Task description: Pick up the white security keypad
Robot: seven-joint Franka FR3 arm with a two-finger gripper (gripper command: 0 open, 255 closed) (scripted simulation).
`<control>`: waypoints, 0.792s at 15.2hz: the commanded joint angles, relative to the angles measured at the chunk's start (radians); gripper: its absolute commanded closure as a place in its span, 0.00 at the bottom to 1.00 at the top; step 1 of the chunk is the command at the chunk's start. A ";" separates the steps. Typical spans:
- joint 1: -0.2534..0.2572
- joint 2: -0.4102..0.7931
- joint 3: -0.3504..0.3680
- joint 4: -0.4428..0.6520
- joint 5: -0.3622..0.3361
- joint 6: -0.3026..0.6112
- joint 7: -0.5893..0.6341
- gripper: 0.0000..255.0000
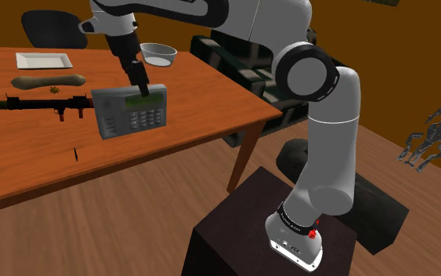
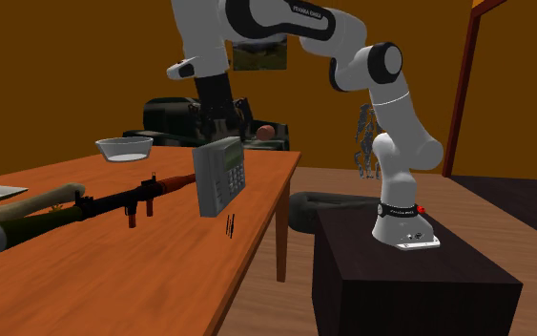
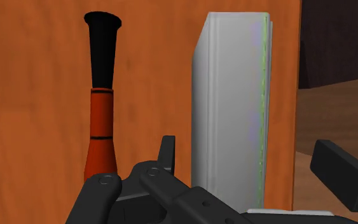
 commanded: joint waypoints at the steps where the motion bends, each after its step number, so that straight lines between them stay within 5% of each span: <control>1: -0.001 -0.001 0.001 -0.027 -0.001 0.025 -0.001 0.00; 7: -0.011 -0.018 0.002 -0.116 0.004 0.096 0.008 0.00; 8: -0.011 -0.018 0.002 -0.115 0.004 0.096 0.008 1.00; 12: -0.011 -0.017 0.002 -0.114 0.004 0.095 0.008 1.00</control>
